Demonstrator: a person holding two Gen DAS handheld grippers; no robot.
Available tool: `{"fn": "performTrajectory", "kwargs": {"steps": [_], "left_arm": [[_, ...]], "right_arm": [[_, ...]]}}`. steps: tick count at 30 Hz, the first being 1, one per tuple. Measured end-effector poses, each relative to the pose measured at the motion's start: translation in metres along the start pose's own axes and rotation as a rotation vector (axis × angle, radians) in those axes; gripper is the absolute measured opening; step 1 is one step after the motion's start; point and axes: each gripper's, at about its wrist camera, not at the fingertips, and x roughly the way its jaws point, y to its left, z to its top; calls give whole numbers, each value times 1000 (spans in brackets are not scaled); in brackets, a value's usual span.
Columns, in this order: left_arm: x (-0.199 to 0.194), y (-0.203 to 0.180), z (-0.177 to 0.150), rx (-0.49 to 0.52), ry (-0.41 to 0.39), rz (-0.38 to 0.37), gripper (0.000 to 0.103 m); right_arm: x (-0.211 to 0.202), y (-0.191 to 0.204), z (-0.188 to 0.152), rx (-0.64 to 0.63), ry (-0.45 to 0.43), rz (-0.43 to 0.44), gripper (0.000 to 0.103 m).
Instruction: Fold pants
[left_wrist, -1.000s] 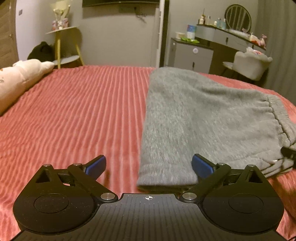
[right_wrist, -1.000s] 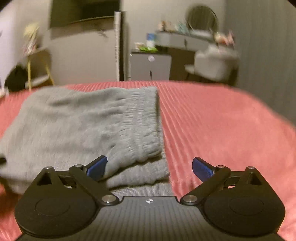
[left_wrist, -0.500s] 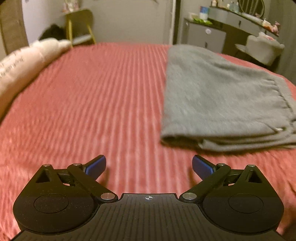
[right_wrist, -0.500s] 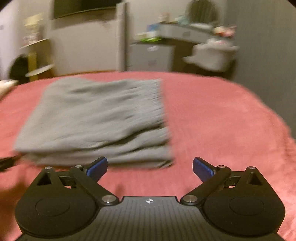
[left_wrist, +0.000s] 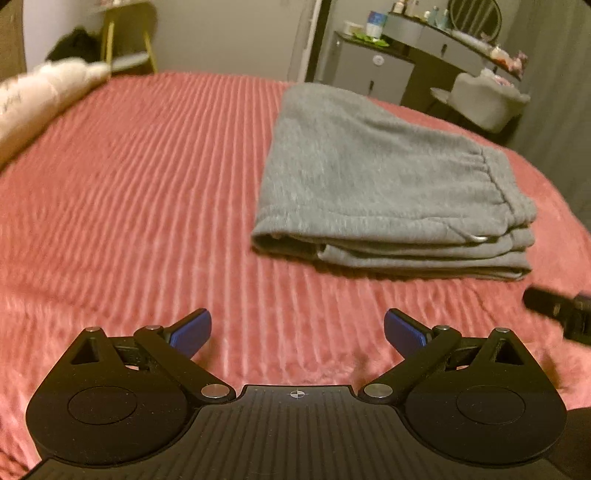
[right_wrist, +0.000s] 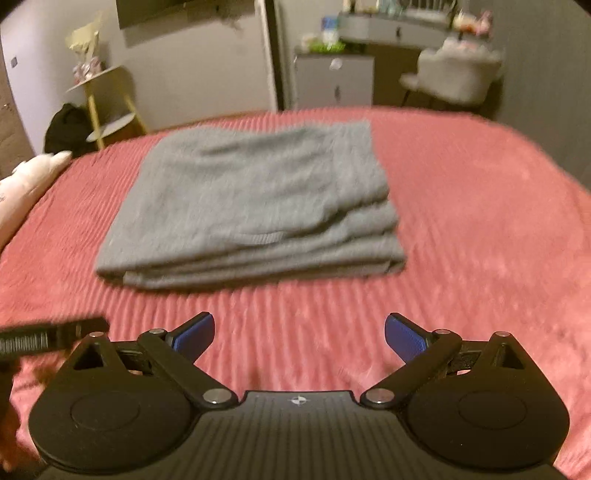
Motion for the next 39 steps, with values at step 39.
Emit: {"fn": "performTrajectory", "kwargs": {"steps": [39], "left_arm": [[33, -12, -2, 68, 78, -5, 102]], "right_arm": [[39, 8, -9, -67, 60, -62, 99]]}}
